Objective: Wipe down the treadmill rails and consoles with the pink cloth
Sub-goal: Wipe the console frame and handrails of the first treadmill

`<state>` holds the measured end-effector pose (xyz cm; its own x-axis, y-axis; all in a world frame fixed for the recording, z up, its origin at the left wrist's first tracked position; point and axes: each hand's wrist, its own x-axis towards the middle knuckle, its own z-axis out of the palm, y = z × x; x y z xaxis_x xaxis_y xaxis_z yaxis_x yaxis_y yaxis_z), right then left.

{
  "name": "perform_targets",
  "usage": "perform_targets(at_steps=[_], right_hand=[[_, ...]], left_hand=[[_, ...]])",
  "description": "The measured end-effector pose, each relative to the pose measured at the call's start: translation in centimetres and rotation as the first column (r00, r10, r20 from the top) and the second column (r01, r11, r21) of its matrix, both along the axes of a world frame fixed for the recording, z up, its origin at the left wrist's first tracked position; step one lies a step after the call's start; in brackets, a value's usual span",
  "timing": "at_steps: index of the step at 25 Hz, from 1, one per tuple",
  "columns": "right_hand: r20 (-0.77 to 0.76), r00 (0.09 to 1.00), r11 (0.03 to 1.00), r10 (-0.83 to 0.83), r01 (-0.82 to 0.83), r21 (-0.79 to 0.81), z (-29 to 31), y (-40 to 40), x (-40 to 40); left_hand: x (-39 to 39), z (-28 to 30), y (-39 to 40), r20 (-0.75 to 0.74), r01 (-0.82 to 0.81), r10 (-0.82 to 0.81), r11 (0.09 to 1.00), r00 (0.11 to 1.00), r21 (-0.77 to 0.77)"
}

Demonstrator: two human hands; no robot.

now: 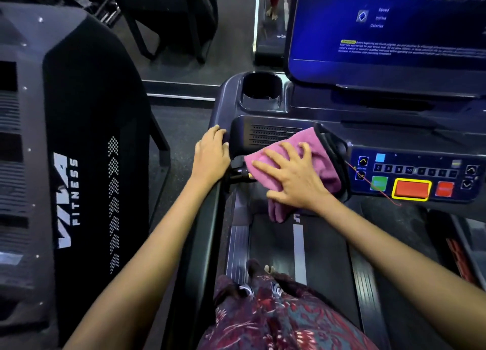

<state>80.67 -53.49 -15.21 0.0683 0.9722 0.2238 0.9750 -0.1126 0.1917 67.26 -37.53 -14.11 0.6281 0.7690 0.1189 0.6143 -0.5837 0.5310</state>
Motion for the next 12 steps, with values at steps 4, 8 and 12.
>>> perform_targets(at_steps=[4, 8, 12], right_hand=[[0.012, 0.956, 0.954, -0.294, 0.294, -0.061, 0.3, 1.9, -2.9], [0.034, 0.986, 0.986, -0.161, 0.160, 0.040, -0.4, 4.0, -6.8], [0.185, 0.979, 0.989, 0.084, -0.106, 0.108, -1.2, 1.7, -4.4]], left_hand=[[0.0, -1.2, 0.6, 0.130, -0.004, 0.013, 0.998, 0.991, -0.068], [-0.1, -0.9, 0.6, 0.216, -0.019, 0.044, 0.993, 0.975, -0.118], [-0.2, -1.0, 0.5, 0.204, -0.021, 0.051, 0.988, 0.978, -0.151]])
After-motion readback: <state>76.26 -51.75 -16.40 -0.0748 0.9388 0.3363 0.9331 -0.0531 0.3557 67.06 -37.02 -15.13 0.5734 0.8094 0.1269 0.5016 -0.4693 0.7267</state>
